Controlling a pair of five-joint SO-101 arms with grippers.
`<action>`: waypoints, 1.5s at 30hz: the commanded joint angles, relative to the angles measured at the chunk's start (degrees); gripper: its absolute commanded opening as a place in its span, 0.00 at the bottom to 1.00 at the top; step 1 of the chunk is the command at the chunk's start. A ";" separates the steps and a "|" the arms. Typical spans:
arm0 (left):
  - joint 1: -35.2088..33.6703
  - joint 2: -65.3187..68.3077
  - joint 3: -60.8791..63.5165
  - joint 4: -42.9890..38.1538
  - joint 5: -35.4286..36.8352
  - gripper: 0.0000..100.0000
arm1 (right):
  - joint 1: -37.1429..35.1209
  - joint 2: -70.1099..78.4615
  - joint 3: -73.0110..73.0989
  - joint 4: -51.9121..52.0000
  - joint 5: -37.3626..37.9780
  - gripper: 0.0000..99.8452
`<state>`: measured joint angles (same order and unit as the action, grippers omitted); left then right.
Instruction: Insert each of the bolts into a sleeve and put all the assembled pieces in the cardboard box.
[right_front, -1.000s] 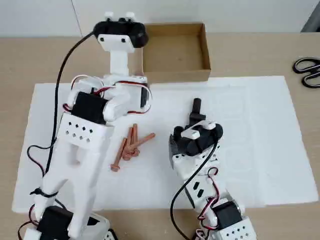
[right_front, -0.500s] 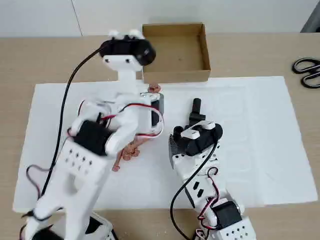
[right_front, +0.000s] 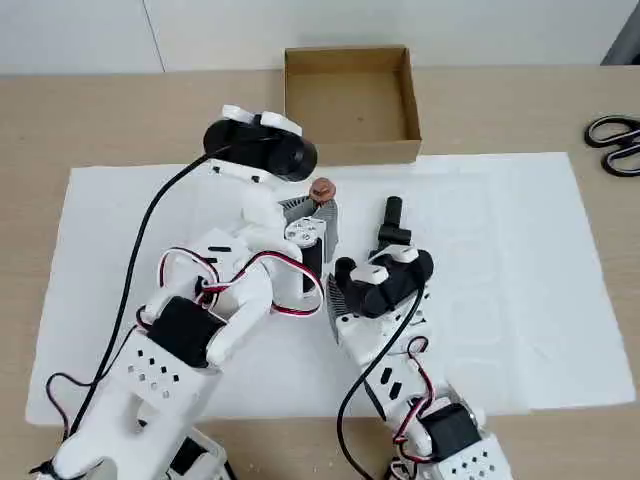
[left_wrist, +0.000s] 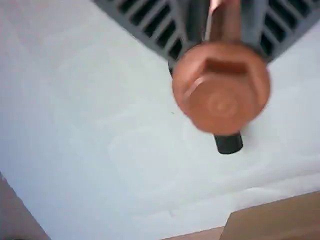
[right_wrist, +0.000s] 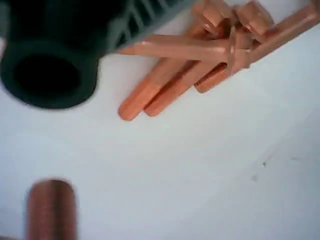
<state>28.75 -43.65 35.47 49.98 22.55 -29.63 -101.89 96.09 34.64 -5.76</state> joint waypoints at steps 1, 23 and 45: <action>0.44 -2.29 -0.13 -1.58 -0.62 0.00 | -0.66 -1.45 0.44 -0.22 -0.35 0.00; 3.52 -2.55 -0.22 1.67 -0.35 0.00 | -0.66 -1.45 0.44 -0.22 -0.35 0.00; 3.69 -2.11 -0.04 5.19 -0.35 0.00 | -0.66 -1.45 0.44 -0.04 -0.35 0.00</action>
<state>32.35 -44.35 35.82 55.08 22.37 -30.33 -101.89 96.09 34.64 -5.67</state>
